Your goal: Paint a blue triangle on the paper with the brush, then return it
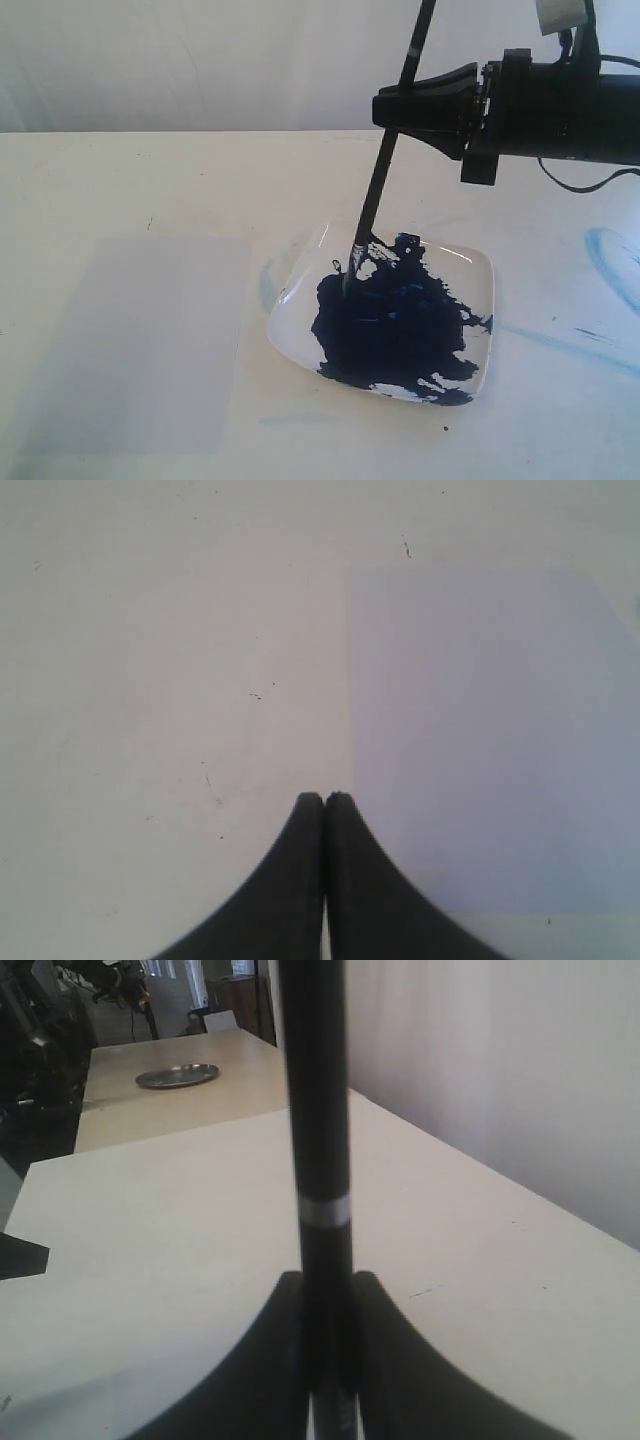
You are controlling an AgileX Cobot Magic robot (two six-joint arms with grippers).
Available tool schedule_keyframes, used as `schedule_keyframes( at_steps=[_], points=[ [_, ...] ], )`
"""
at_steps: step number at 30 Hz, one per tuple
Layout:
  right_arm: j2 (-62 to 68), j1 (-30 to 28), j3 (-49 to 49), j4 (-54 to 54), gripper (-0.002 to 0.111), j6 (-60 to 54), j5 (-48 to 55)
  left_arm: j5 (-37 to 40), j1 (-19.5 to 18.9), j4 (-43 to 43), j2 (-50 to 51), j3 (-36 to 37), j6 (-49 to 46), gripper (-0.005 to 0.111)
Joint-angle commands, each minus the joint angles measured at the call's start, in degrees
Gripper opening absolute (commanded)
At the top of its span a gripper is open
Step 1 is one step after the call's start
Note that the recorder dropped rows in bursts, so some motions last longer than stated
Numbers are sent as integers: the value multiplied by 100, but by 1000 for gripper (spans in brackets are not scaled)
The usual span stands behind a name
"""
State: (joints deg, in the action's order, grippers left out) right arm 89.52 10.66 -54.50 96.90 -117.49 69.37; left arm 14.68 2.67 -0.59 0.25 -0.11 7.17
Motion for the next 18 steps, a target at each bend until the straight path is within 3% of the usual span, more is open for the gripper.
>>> schedule_keyframes(
  at_steps=[1,15,18],
  points=[
    [0,32,-33,136,0,-78,59,-3,36,14,-25,11,38,0],
    [0,32,-33,99,0,-78,59,-3,36,14,-25,11,38,0],
    [0,32,-33,98,0,-78,59,-52,36,-30,-25,11,-432,0]
  ],
)
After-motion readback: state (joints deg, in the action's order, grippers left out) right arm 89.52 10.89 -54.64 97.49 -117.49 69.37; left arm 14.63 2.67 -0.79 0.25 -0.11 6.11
